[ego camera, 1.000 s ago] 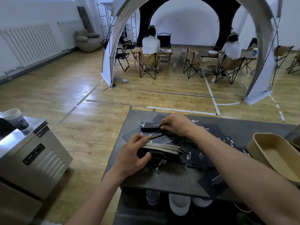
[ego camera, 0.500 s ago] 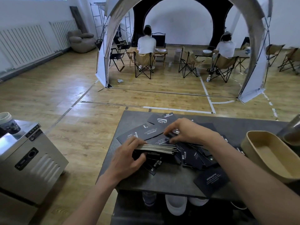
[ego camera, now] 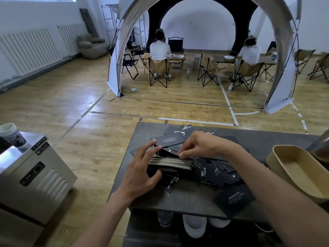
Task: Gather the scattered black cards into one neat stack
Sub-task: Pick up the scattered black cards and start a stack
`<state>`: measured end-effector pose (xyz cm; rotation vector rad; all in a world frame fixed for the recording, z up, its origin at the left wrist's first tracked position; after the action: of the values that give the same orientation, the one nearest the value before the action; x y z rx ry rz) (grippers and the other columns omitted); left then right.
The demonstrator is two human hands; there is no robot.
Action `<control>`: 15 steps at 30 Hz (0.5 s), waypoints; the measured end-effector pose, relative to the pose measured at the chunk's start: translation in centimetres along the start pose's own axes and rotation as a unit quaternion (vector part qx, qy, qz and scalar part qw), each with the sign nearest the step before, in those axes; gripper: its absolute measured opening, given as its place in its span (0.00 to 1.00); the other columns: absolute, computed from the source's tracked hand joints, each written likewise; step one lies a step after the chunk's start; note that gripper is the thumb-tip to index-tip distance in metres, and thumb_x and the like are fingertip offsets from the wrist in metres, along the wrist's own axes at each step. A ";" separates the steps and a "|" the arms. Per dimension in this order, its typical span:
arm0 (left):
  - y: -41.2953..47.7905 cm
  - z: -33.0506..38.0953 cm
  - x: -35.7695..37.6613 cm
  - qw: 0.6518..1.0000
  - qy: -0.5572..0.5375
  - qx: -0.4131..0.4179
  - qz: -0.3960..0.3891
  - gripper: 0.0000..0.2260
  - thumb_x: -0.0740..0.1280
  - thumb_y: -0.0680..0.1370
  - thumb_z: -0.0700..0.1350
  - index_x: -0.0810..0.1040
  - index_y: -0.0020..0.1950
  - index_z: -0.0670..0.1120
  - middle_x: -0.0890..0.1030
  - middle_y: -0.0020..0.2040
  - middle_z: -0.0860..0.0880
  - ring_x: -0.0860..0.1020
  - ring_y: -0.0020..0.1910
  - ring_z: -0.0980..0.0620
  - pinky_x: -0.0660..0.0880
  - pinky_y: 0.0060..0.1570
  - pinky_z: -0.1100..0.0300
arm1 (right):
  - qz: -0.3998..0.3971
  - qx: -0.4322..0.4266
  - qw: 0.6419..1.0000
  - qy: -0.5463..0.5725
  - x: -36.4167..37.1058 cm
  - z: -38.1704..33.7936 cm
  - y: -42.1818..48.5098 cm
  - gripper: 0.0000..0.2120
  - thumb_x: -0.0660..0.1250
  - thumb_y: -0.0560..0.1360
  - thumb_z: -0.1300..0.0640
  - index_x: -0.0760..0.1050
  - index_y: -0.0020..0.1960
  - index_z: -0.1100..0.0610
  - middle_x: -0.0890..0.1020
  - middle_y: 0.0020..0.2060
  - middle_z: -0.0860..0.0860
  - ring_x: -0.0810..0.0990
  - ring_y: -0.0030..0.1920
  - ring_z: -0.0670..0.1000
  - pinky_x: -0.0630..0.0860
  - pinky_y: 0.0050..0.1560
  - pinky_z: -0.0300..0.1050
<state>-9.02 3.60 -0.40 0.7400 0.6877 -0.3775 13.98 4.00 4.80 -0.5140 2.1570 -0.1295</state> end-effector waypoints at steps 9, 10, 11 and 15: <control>-0.4 -0.7 0.5 0.999 0.032 -0.006 -0.010 0.19 0.66 0.77 0.52 0.79 0.67 0.52 0.76 0.57 0.57 0.76 0.52 0.56 0.77 0.52 0.55 | 0.095 0.050 0.984 -0.144 -0.3 1.3 6.3 0.24 0.75 0.74 0.46 0.77 0.69 0.48 0.83 0.62 0.50 0.80 0.63 0.52 0.76 0.65 0.50; -0.4 -0.8 0.5 0.999 0.028 -0.008 -0.015 0.20 0.66 0.78 0.52 0.78 0.70 0.52 0.75 0.57 0.57 0.76 0.53 0.55 0.77 0.52 0.55 | 0.101 0.047 0.978 -0.178 0.0 1.6 6.9 0.26 0.75 0.74 0.45 0.76 0.70 0.47 0.82 0.64 0.50 0.79 0.64 0.53 0.75 0.65 0.50; -0.3 -0.8 0.5 1.000 0.022 -0.008 -0.018 0.22 0.65 0.78 0.53 0.77 0.72 0.52 0.75 0.58 0.56 0.76 0.53 0.55 0.78 0.52 0.55 | 0.105 0.042 0.973 -0.201 0.2 1.8 7.1 0.25 0.74 0.74 0.44 0.76 0.70 0.47 0.82 0.64 0.49 0.79 0.64 0.53 0.75 0.65 0.49; -0.3 -0.6 0.3 1.000 0.007 -0.007 -0.010 0.25 0.65 0.78 0.53 0.74 0.76 0.50 0.74 0.60 0.55 0.76 0.57 0.59 0.79 0.52 0.56 | 0.149 -0.029 0.954 -0.258 0.1 1.3 6.7 0.14 0.67 0.80 0.46 0.82 0.62 0.47 0.86 0.53 0.48 0.83 0.55 0.53 0.77 0.54 0.46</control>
<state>-9.19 3.82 -1.07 0.7226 0.7101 -0.3862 12.87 10.16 2.15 -0.2152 1.6983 0.2160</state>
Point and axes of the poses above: each hand's wrist, its own y-axis towards the middle knuckle, its own x-axis out of the palm, z = x × y, the point moved 5 cm from there along y, towards the middle knuckle
